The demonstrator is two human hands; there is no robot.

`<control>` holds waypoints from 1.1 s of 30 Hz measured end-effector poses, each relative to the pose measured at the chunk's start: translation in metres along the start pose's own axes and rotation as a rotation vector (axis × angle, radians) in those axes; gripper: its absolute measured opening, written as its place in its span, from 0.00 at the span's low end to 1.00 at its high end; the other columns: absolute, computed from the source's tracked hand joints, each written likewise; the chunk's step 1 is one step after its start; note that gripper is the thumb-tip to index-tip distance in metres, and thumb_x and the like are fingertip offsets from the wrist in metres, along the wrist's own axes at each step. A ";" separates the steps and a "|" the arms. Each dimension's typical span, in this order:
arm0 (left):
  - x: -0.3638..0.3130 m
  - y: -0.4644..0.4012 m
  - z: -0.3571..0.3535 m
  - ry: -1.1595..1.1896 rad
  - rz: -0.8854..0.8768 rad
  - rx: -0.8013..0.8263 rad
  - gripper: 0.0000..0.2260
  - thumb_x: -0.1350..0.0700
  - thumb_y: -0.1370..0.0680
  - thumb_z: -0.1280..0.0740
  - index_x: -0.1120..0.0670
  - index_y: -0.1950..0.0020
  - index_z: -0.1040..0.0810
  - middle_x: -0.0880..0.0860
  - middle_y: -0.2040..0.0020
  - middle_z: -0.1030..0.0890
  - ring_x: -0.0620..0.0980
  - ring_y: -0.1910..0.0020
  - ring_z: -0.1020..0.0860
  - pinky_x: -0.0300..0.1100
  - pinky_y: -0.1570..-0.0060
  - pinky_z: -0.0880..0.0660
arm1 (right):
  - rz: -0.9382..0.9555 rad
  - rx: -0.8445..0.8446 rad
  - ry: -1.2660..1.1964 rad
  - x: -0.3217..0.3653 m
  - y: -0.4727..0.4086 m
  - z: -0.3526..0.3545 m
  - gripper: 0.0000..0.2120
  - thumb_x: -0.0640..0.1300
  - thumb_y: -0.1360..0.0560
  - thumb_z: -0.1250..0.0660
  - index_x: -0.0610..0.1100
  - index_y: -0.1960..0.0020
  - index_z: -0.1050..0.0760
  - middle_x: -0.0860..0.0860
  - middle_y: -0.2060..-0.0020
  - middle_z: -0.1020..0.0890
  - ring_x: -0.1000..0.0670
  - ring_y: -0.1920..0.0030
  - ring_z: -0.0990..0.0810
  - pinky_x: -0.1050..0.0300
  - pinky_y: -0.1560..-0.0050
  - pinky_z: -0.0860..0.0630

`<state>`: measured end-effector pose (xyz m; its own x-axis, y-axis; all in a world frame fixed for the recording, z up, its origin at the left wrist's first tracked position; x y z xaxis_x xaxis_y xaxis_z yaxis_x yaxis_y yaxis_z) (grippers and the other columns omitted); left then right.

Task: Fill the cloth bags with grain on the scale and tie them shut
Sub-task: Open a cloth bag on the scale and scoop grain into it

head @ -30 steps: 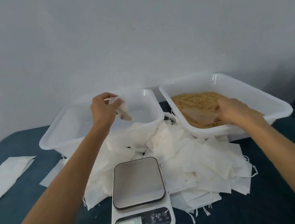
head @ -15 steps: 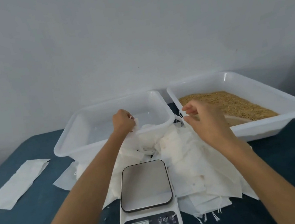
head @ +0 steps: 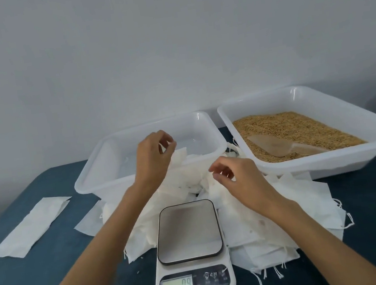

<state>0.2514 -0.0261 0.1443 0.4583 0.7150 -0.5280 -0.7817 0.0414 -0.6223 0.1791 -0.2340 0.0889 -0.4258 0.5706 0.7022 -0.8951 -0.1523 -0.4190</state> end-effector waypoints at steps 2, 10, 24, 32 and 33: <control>-0.007 0.032 0.010 -0.001 -0.101 0.100 0.06 0.61 0.21 0.27 0.52 0.56 0.20 0.43 0.63 0.22 0.44 0.68 0.28 0.36 0.63 0.30 | -0.025 0.046 -0.043 -0.005 0.004 -0.009 0.06 0.42 0.21 0.32 0.51 0.46 0.19 0.60 0.58 0.18 0.59 0.58 0.21 0.68 0.57 0.26; 0.011 0.079 -0.020 -0.718 -0.268 0.604 0.16 0.66 0.20 0.36 0.50 0.37 0.22 0.49 0.43 0.21 0.56 0.49 0.21 0.51 0.51 0.23 | -0.040 0.083 -0.100 -0.007 0.012 -0.022 0.05 0.43 0.21 0.31 0.51 0.47 0.19 0.58 0.59 0.18 0.58 0.60 0.22 0.70 0.57 0.28; -0.012 0.090 -0.020 0.734 0.379 0.159 0.05 0.64 0.18 0.31 0.56 0.47 0.18 0.51 0.56 0.18 0.46 0.73 0.30 0.39 0.73 0.35 | -0.181 0.091 -0.449 -0.012 0.009 -0.028 0.23 0.55 0.25 0.26 0.51 0.33 0.25 0.55 0.48 0.16 0.52 0.60 0.16 0.62 0.60 0.24; 0.002 0.100 -0.026 0.680 0.360 0.159 0.06 0.59 0.22 0.25 0.60 0.55 0.19 0.50 0.65 0.21 0.43 0.71 0.26 0.35 0.73 0.34 | -0.141 0.139 -0.445 -0.008 0.013 -0.033 0.21 0.61 0.33 0.22 0.59 0.42 0.21 0.55 0.52 0.15 0.51 0.56 0.15 0.56 0.57 0.17; 0.002 0.102 -0.025 0.689 0.360 0.159 0.07 0.60 0.21 0.25 0.60 0.56 0.20 0.50 0.66 0.22 0.44 0.70 0.27 0.35 0.72 0.33 | -0.127 0.154 -0.441 -0.007 0.014 -0.036 0.19 0.58 0.32 0.22 0.57 0.43 0.20 0.54 0.53 0.15 0.50 0.56 0.15 0.54 0.56 0.17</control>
<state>0.1834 -0.0377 0.0654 0.2837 0.1126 -0.9523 -0.9589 0.0257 -0.2826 0.1744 -0.2110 0.0576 -0.2978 0.2012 0.9332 -0.9385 -0.2406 -0.2477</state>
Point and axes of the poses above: each hand's wrist, its own y-axis away from the middle knuckle, its own z-axis out of the back of the hand, x = y × z, the point moved 7 cm from there along -y, towards the middle knuckle
